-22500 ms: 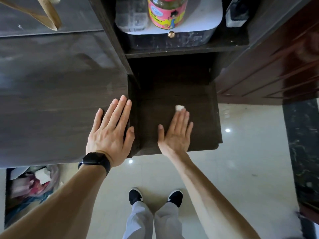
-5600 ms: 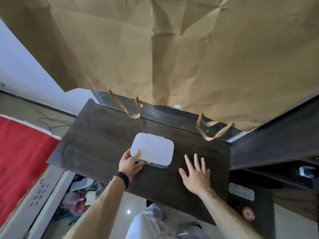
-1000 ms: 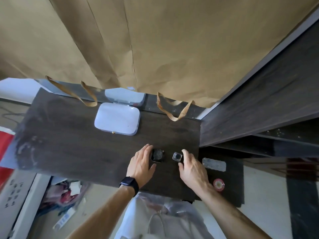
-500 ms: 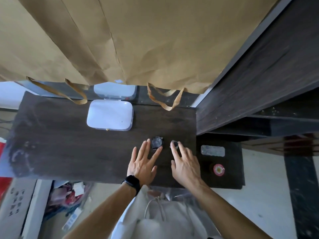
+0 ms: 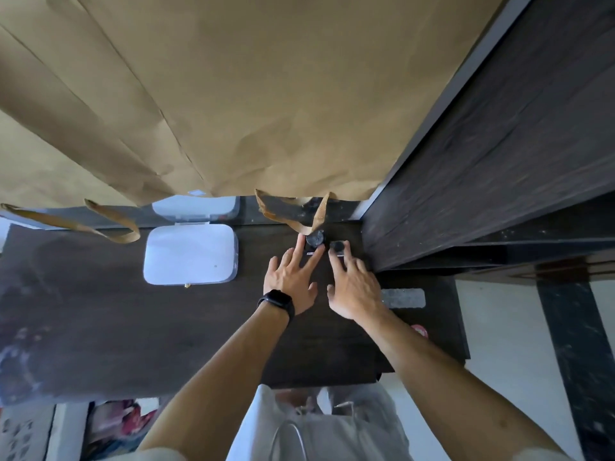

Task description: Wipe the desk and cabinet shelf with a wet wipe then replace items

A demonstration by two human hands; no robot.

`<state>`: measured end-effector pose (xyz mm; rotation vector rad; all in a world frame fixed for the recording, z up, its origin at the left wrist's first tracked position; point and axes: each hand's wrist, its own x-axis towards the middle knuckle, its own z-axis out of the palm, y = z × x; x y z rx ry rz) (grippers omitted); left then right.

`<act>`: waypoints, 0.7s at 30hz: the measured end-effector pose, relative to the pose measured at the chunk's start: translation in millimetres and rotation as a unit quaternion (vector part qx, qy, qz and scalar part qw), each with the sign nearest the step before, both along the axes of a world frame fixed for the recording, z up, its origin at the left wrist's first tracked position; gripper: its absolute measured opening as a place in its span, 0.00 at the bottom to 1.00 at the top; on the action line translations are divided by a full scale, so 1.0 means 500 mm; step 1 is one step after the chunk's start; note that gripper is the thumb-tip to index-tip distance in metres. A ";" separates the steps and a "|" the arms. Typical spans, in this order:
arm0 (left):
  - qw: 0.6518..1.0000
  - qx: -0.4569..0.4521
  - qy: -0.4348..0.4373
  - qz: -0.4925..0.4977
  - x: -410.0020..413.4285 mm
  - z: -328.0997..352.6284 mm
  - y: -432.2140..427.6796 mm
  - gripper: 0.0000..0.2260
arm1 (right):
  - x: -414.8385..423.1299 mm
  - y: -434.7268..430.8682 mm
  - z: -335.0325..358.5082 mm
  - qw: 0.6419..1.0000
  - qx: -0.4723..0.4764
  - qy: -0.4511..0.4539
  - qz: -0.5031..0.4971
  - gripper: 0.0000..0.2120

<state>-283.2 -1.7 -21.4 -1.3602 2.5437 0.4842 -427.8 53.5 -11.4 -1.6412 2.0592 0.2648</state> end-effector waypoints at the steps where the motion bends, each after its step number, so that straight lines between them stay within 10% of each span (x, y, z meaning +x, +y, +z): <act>1: 1.000 0.004 -0.002 0.002 -0.007 0.000 -0.008 0.37 | -0.006 -0.017 0.001 1.000 0.006 -0.016 -0.011 0.42; 21: 0.997 0.044 0.034 0.050 -0.048 0.014 -0.037 0.34 | -0.037 -0.085 0.019 0.984 -0.062 -0.147 -0.082 0.39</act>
